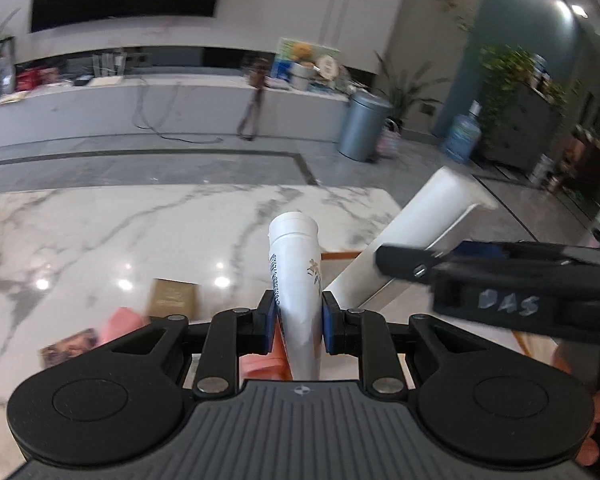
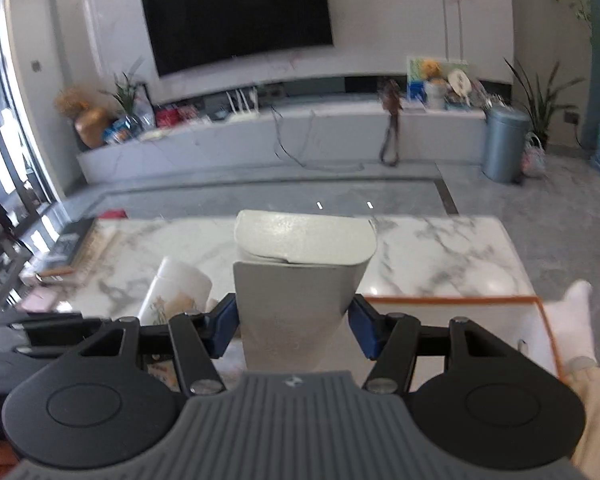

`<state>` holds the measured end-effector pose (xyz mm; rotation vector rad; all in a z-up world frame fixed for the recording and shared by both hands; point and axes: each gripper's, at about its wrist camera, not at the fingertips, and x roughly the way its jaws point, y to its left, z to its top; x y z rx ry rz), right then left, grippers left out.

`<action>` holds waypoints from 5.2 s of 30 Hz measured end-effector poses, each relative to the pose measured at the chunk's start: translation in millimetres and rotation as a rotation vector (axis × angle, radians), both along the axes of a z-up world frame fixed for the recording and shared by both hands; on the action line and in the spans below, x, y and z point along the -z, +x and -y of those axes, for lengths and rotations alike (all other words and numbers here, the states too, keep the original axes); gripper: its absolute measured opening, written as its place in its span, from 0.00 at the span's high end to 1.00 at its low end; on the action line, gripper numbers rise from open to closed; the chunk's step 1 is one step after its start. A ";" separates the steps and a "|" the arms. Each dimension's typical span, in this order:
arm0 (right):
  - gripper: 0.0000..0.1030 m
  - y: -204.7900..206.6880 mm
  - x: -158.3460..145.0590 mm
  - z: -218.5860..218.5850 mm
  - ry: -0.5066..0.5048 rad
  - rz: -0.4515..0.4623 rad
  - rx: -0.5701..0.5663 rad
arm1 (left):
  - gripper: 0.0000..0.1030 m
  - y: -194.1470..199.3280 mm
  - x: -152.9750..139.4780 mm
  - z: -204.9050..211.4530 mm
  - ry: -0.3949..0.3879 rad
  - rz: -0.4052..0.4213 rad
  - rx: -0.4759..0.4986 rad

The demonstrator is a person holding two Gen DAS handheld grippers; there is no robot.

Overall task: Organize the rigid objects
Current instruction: 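Lift the white bottle with the left gripper while the right carries the white pack over the orange box, then lower the white pack into the orange box and open the right gripper while the left releases the bottle inside, then withdraw both grippers from the box back over the table items, then grasp the yellow tape measure with the left gripper and lift it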

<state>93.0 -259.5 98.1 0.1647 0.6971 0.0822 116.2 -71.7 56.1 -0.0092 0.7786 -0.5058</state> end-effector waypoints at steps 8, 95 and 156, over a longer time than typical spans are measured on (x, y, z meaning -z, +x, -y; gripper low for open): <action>0.42 12.3 48.8 38.4 0.031 -0.153 0.030 | 0.76 13.9 44.6 40.6 0.050 -0.102 0.078; 0.41 49.8 102.0 10.8 -0.081 -0.223 -0.035 | 0.50 -15.2 50.0 17.1 0.074 -0.033 0.047; 0.68 82.6 163.7 -174.9 -0.314 -0.360 -0.490 | 0.42 45.2 130.8 -131.8 -0.121 -0.482 -0.517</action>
